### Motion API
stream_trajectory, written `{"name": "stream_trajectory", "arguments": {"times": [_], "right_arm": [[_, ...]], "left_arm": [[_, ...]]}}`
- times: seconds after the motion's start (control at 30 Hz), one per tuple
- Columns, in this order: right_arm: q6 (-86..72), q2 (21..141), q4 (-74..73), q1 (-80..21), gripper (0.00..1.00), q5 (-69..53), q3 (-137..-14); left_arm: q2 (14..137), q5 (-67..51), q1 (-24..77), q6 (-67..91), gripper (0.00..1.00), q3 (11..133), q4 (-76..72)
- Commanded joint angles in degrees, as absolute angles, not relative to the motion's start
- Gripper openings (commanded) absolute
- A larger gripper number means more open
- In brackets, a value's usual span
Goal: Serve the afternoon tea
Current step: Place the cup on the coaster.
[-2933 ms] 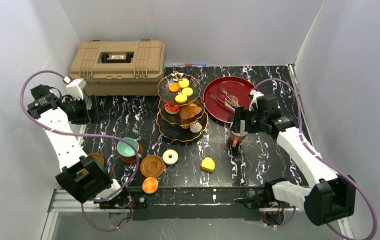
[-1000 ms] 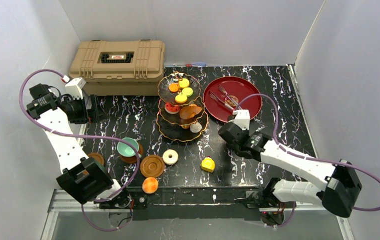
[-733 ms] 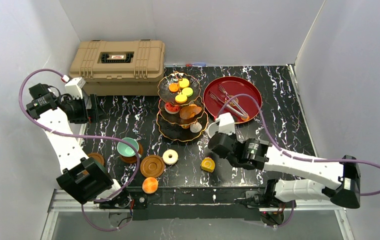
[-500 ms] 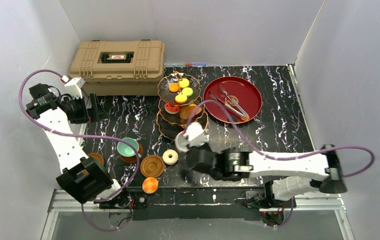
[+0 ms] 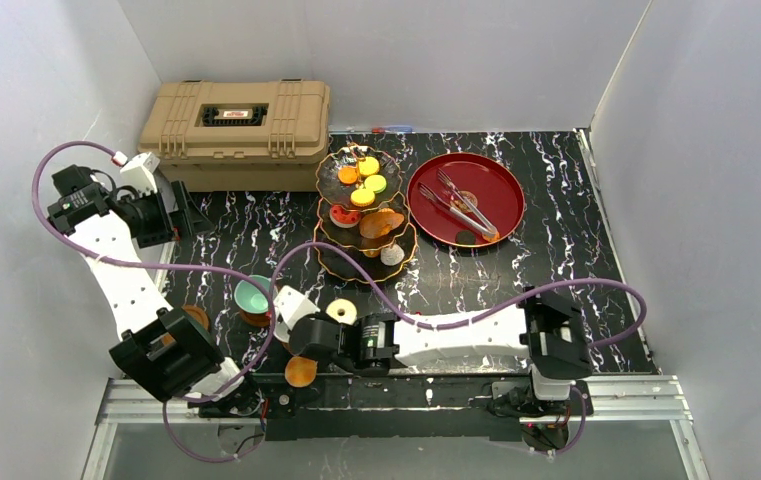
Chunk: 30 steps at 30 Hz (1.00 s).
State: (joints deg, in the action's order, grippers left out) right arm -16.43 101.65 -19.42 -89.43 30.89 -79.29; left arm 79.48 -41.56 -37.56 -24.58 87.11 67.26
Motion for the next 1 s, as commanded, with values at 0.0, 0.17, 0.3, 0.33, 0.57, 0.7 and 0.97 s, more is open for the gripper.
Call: {"name": "stream_trajectory", "arguments": {"times": [0.0,0.17,0.3,0.33,0.57,0.7,0.97], "right_arm": [[-13.0,101.9,-10.7,-88.7,0.01,28.7,-82.9],[-12.1,103.6,-10.2,-87.5,0.01,28.5,-82.6],[-12.0,103.9,-9.0,-86.2,0.01,27.8,-81.3],[-11.8,104.1,-8.9,-86.0,0.01,27.7,-81.2],[-11.8,105.5,-10.2,-84.8,0.01,23.7,-81.7],[-11.8,105.5,-12.1,-84.6,0.01,23.0,-82.3],[-11.7,106.7,-12.5,-84.1,0.01,23.4,-81.8]], "left_arm": [[79.9,-43.3,-38.6,-22.9,0.98,89.1,67.7],[79.5,-43.7,-38.9,-22.8,0.98,88.8,67.7],[79.0,-43.9,-39.0,-23.1,0.98,88.1,67.7],[78.9,-43.9,-39.0,-23.3,0.98,88.0,67.7],[78.7,-44.4,-39.0,-23.7,0.98,88.5,68.0],[79.0,-44.6,-39.0,-23.6,0.98,88.7,68.3],[78.6,-44.9,-39.0,-23.6,0.98,88.3,68.3]]}}
